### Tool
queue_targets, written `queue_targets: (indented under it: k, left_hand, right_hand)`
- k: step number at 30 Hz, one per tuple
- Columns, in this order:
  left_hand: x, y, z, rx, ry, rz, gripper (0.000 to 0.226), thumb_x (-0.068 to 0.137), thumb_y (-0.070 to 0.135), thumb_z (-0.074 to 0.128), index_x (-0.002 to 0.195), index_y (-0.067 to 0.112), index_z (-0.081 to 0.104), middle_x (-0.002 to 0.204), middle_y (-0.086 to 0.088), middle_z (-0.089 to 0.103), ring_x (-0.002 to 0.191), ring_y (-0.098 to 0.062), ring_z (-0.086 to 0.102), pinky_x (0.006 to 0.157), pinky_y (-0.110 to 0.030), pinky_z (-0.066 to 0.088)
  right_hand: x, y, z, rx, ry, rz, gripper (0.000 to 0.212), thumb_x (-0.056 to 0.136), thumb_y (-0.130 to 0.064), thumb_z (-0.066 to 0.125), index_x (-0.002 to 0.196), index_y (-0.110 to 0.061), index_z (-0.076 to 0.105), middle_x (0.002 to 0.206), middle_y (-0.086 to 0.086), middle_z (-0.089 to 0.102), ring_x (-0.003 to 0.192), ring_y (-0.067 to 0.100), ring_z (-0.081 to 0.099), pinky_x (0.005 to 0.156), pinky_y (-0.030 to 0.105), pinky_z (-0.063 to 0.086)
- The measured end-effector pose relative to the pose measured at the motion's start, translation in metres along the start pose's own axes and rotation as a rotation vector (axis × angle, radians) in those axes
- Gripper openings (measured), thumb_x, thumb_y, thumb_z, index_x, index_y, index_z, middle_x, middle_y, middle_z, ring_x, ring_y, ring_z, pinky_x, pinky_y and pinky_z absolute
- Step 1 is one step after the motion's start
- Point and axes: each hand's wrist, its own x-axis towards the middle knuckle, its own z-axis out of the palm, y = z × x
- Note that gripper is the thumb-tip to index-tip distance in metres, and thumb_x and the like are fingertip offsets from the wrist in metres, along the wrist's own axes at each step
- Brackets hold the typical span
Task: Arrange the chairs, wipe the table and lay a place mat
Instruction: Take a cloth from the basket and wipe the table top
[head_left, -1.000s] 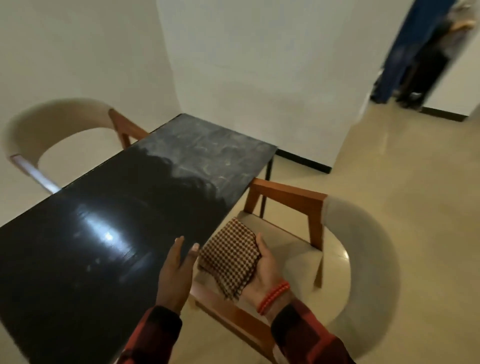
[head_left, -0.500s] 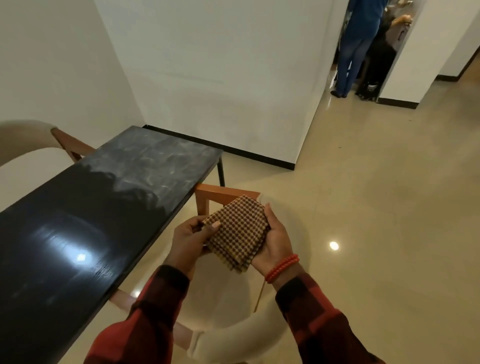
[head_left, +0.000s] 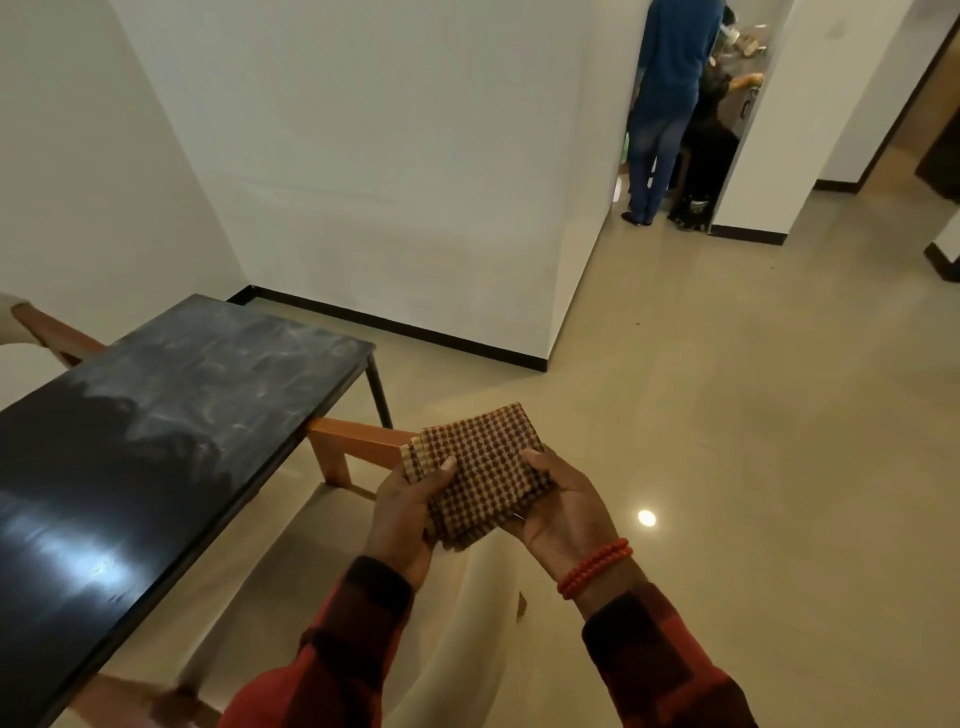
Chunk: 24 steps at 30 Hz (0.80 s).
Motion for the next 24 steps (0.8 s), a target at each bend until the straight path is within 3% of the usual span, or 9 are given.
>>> queue_targets:
  k: [5,10,15,19,24]
  left_hand:
    - [0.037,0.002,0.020,0.114,0.046,0.073,0.031,0.098,0.016,0.059,0.129,0.020,0.059,0.124,-0.007,0.068,0.111,-0.028,0.066,0.072,-0.036,0.057]
    - [0.087,-0.007,0.048,-0.005,0.092,0.067,0.035,0.096,0.017,0.062,0.130,0.023,0.058,0.124,-0.007,0.067,0.113,-0.032,0.064,0.078,-0.046,0.058]
    - [0.150,-0.010,0.063,-0.118,0.177,0.031,0.038,0.094,0.019,0.065,0.131,0.021,0.057,0.125,-0.009,0.066,0.114,-0.034,0.062,0.081,-0.048,0.057]
    - [0.187,-0.003,0.087,-0.173,0.248,0.015,0.040,0.089,0.016,0.069,0.128,0.018,0.061,0.123,-0.011,0.068,0.113,-0.036,0.063,0.094,-0.057,0.054]
    - [0.229,0.030,0.123,-0.170,0.279,0.076,0.035,0.094,0.013,0.063,0.128,0.014,0.060,0.121,-0.011,0.068,0.111,-0.034,0.063,0.083,-0.048,0.056]
  right_hand:
    - [0.031,-0.033,-0.014,-0.166,0.009,0.051,0.047,0.086,-0.017,0.072,0.129,-0.002,0.060,0.129,0.025,0.064,0.119,0.042,0.060,0.090,0.053,0.057]
    - [0.090,-0.067,-0.024,-0.314,0.074,0.043,0.046,0.084,-0.004,0.072,0.128,-0.003,0.058,0.123,0.022,0.067,0.109,0.038,0.067,0.076,0.045,0.061]
    - [0.160,-0.100,-0.023,-0.379,0.096,0.141,0.045,0.083,0.001,0.071,0.126,-0.002,0.059,0.125,0.023,0.066,0.113,0.041,0.065,0.077,0.048,0.062]
    - [0.197,-0.138,-0.014,-0.427,0.069,0.205,0.042,0.085,0.002,0.069,0.126,-0.001,0.059,0.123,0.023,0.066,0.111,0.041,0.064,0.080,0.050,0.061]
    - [0.244,-0.179,0.002,-0.336,0.023,0.221,0.047,0.082,-0.006,0.073,0.127,-0.003,0.061,0.127,0.023,0.065,0.116,0.040,0.062,0.088,0.050,0.059]
